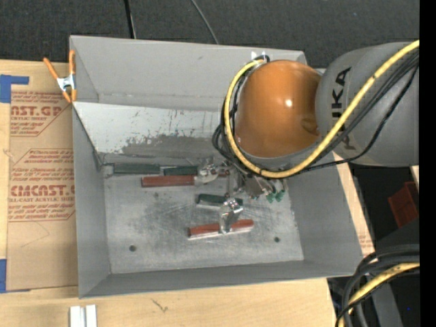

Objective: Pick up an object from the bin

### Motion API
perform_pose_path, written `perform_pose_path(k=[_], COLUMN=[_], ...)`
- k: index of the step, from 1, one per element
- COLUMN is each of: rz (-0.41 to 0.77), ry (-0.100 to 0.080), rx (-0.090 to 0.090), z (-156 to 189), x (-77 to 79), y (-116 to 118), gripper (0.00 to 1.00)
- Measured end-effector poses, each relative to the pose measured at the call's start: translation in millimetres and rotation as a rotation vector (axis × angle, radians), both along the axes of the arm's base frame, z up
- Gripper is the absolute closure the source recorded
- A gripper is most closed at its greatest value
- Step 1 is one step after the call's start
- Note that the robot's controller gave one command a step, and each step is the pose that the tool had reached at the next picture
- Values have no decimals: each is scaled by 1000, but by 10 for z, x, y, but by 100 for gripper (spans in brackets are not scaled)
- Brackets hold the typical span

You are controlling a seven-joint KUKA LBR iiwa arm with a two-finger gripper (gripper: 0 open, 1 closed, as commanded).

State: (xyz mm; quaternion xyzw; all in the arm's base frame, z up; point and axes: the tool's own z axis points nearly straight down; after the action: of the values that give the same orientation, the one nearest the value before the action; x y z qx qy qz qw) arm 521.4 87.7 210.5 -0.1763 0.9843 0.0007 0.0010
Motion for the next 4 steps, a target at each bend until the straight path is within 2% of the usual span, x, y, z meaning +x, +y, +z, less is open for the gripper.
perform_pose_path(k=[1,2,3,4], rz=[-30,-30,109,192], ry=[-2,-2,20,5], rx=[4,4,13,1], z=[-1314,-1315,-1322,-901], x=[15,15,266,323], y=[-303,-303,-421,-571], gripper=[100,100,100,100])
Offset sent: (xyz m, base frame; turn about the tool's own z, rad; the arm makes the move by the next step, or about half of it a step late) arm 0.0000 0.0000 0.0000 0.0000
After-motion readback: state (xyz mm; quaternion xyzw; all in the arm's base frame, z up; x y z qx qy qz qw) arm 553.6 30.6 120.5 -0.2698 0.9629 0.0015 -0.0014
